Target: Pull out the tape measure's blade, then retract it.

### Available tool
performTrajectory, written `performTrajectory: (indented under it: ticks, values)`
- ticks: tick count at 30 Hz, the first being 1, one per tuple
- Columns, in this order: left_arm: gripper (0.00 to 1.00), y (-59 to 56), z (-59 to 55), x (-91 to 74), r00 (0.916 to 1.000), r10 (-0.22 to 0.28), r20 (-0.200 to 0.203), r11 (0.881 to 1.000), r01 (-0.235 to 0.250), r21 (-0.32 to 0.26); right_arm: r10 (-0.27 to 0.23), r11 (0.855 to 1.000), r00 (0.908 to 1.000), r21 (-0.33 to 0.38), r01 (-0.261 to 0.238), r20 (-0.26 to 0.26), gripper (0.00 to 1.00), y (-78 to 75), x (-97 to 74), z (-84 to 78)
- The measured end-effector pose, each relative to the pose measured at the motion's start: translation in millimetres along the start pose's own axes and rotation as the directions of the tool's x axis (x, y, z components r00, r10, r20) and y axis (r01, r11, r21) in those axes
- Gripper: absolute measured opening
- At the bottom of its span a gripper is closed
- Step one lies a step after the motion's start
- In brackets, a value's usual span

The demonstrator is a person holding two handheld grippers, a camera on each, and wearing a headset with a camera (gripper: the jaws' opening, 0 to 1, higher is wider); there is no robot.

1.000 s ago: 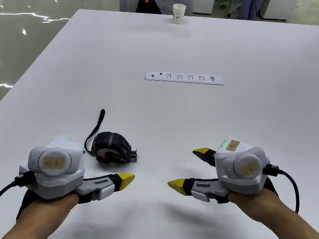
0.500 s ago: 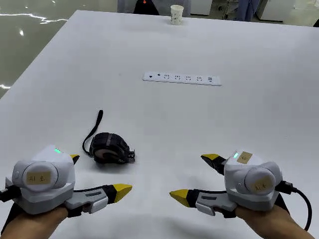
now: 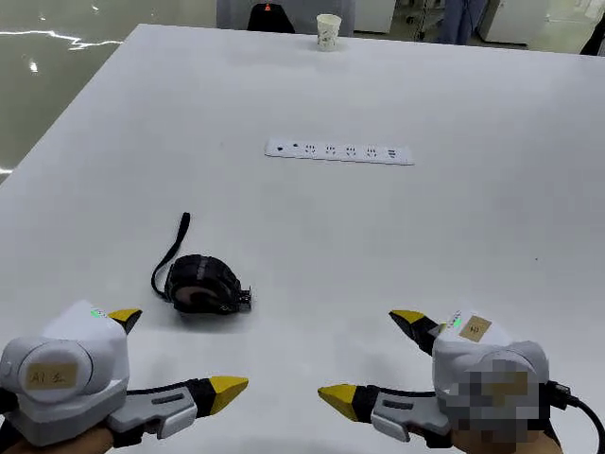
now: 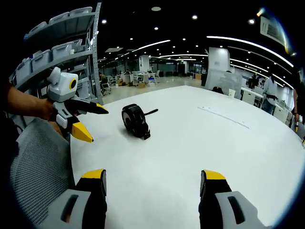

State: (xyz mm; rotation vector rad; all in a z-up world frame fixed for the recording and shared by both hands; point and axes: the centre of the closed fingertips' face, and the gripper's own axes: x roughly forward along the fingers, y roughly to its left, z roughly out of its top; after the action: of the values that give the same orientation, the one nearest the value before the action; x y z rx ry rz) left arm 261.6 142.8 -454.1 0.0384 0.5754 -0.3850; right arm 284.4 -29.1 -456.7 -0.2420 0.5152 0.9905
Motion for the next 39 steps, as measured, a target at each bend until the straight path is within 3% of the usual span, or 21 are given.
performTrajectory:
  ticks: [10, 20, 39]
  values:
    - [0.97, -6.7, -2.7, -8.2, 1.0000, -0.009, 0.005, 1.000, 0.009, -0.015, -0.033, 0.999, 0.9995, 0.029, 0.033, 0.004, 0.86, 3.7, -10.2, -3.5]
    - [0.99, -4.5, -4.2, -17.0, 0.9998, 0.004, 0.018, 1.000, -0.004, -0.018, -0.075, 0.997, 0.9969, 0.032, 0.074, 0.026, 0.94, 2.4, -19.2, -3.9]
    - [0.99, -13.8, -3.3, -27.3, 0.9987, -0.019, 0.048, 1.000, 0.018, 0.010, -0.082, 0.994, 0.9963, 0.081, 0.079, 0.029, 0.99, 10.6, -31.8, -10.8]
